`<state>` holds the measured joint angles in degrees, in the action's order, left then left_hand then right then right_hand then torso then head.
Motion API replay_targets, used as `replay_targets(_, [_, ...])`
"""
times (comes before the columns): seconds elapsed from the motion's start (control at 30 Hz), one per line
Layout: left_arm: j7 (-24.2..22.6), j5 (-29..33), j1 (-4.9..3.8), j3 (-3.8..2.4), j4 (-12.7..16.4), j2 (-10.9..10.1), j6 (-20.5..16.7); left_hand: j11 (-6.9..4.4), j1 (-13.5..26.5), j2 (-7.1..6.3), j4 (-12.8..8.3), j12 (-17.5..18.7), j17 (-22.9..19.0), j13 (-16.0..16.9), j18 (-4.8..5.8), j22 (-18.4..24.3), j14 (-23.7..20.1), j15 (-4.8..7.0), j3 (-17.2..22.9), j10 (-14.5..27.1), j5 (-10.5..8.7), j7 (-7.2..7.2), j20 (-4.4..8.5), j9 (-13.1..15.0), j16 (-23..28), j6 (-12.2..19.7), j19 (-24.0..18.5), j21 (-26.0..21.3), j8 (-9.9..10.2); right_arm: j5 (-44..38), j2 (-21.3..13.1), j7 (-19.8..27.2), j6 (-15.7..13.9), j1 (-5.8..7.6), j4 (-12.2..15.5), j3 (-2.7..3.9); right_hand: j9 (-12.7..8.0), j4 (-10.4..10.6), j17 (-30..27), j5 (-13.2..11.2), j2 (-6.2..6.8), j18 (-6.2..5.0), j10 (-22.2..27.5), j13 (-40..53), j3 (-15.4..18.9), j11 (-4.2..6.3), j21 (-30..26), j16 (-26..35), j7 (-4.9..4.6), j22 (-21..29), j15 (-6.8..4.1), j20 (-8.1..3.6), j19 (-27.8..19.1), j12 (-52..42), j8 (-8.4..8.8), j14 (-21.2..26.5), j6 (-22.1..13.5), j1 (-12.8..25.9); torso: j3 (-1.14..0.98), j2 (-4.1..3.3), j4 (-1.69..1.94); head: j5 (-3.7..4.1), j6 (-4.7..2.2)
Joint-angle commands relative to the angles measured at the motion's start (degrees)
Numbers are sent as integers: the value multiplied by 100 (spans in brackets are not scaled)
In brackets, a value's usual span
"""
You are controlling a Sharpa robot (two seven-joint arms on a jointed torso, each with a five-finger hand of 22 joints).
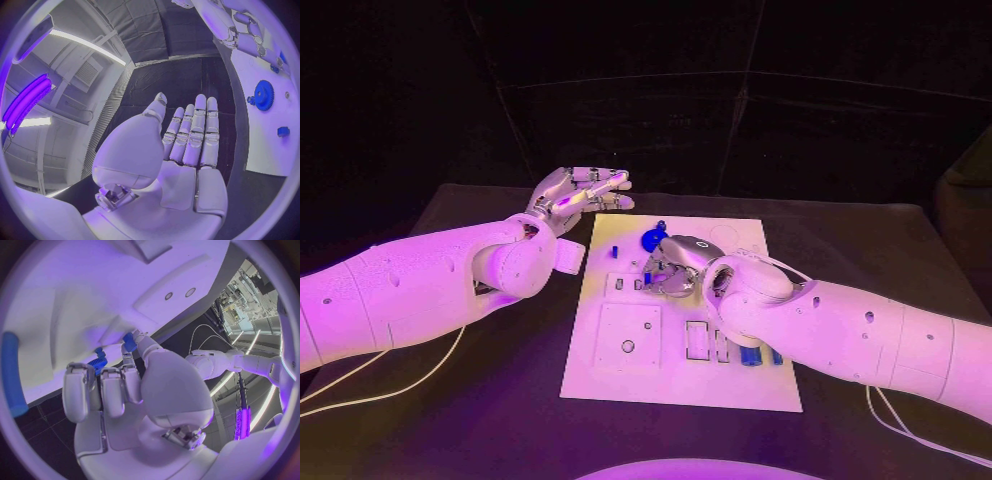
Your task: Assemble the parts on the task board
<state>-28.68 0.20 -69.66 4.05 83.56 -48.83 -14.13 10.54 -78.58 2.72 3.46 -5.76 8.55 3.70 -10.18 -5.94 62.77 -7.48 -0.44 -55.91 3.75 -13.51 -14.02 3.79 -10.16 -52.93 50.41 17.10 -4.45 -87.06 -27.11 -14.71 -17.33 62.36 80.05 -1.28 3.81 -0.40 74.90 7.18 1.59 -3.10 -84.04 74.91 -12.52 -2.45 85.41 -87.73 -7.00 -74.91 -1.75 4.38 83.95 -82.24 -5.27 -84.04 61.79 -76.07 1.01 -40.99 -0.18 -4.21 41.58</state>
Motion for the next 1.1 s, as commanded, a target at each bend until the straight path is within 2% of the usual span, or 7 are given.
replay_targets(0.03, [-25, -12, -11, -5, 8, -1, 64, 2, 13, 25, -42, 1, 7, -2, -36, 5, 1, -15, -1, -25, -25, -4, -4, -1, 32, -35, 20, -23, 28, -53, -7, -49, 324, -16, 3, -19, 2, 23, 918, -39, 2, 81, -102, 855, 7, 3, -1, 9, -30, -419, 0, -2, 101, 35, 22, -471, 14, 50, -1, -3, 1, 3, 1])
replay_targets(0.53, [-24, -12, -11, -5, 8, -9, 60, 2, 13, 25, -42, 1, 7, -2, -36, 5, 1, -15, -1, -25, -25, -4, -4, -1, 32, -35, 20, -23, 28, -175, -19, -126, 391, -17, 35, -20, -11, 22, 911, -103, 90, 79, -18, 755, 33, -27, -8, 14, -69, -408, 23, 16, 94, 167, 100, -470, -92, 106, -2, -3, 0, 7, 12])
replay_targets(0.7, [-23, -12, -11, -5, 7, -12, 59, 2, 13, 25, -42, 1, 7, -2, -36, 5, 1, -15, -1, -25, -25, -4, -4, -1, 32, -35, 20, -23, 28, -236, -19, -154, 304, -17, 43, -20, -20, 21, 912, -100, 147, 79, 22, 711, 46, -64, -11, 15, -112, -405, 52, 40, 91, 227, 164, -470, -234, 130, -2, -1, -1, 10, 9])
replay_targets(1.1, [-14, -12, -11, -5, 0, -10, 73, 3, 24, 27, -46, 5, 9, -4, -36, 10, 3, -15, -4, -23, -26, -5, -4, -2, 38, -34, 22, -27, 32, -270, -21, -261, 58, -17, 69, -21, -14, 142, 924, -173, 274, 78, 56, 670, 237, -123, -14, 13, -167, -403, 108, 99, 89, 278, 174, -472, -512, 318, -3, -2, -1, 13, 17])
